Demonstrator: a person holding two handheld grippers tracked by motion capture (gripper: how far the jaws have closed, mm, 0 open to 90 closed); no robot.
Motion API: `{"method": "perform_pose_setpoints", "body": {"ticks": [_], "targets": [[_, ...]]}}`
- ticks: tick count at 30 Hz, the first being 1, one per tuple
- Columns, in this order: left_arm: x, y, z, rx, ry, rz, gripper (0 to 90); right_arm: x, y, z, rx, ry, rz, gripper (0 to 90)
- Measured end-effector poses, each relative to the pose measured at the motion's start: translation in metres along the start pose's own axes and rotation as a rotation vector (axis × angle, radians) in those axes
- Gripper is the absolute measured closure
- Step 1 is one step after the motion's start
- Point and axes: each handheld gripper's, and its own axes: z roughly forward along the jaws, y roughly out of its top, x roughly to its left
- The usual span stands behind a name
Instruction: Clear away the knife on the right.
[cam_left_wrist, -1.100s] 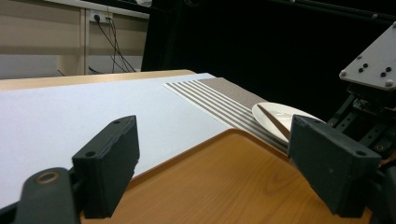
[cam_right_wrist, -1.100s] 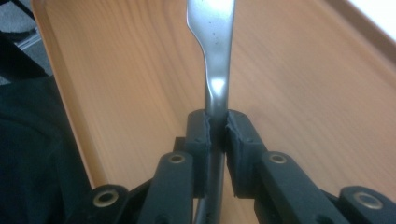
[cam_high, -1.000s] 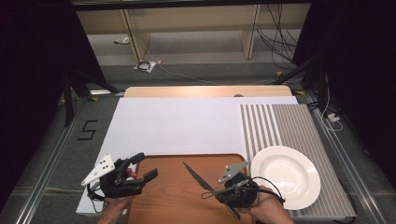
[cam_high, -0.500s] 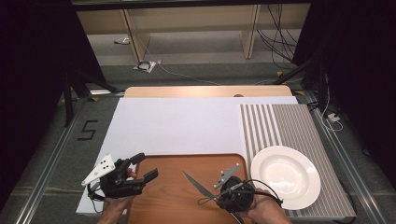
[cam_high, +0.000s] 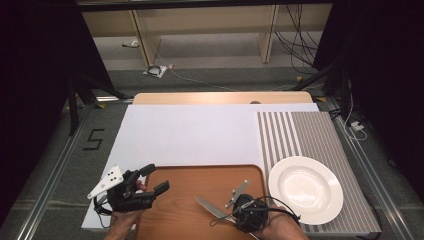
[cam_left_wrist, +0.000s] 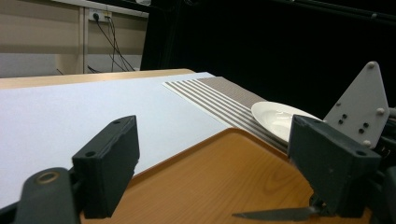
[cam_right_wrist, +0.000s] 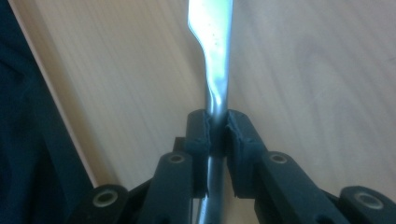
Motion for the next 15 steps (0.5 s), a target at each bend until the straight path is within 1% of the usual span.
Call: {"method": "perform_pose_setpoints", "body": {"ticks": [5,7,8,9,10,11,13,15], "targets": [[0.000,0.000,0.000,0.000,0.000,-0.001,16.8,0.002,0.000,0.003,0.017,-0.002,-0.009,80.2],[0.000,0.000,0.000,0.002,-0.002,-0.003,16.8,0.003,0.000,0.005,0.027,-0.006,-0.017,79.0],[0.000,0.000,0.000,0.003,-0.002,-0.001,16.8,0.005,0.001,0.004,0.031,-0.003,-0.008,75.9],[0.000,0.000,0.000,0.003,-0.002,-0.001,16.7,0.005,0.001,0.004,0.031,-0.003,-0.008,75.9],[0.000,0.000,0.000,0.003,-0.002,0.000,16.8,0.005,0.001,0.000,0.004,0.000,-0.023,70.4],[0.000,0.000,0.000,0.003,-0.002,0.000,16.8,0.005,0.001,0.000,0.004,0.000,-0.023,70.4],[0.000,0.000,0.001,0.005,-0.002,-0.001,16.8,0.008,0.002,-0.004,-0.032,-0.011,-0.026,65.7],[0.000,0.000,0.000,0.005,-0.001,0.000,16.8,0.009,0.002,-0.007,-0.063,-0.025,-0.044,66.2]]}}
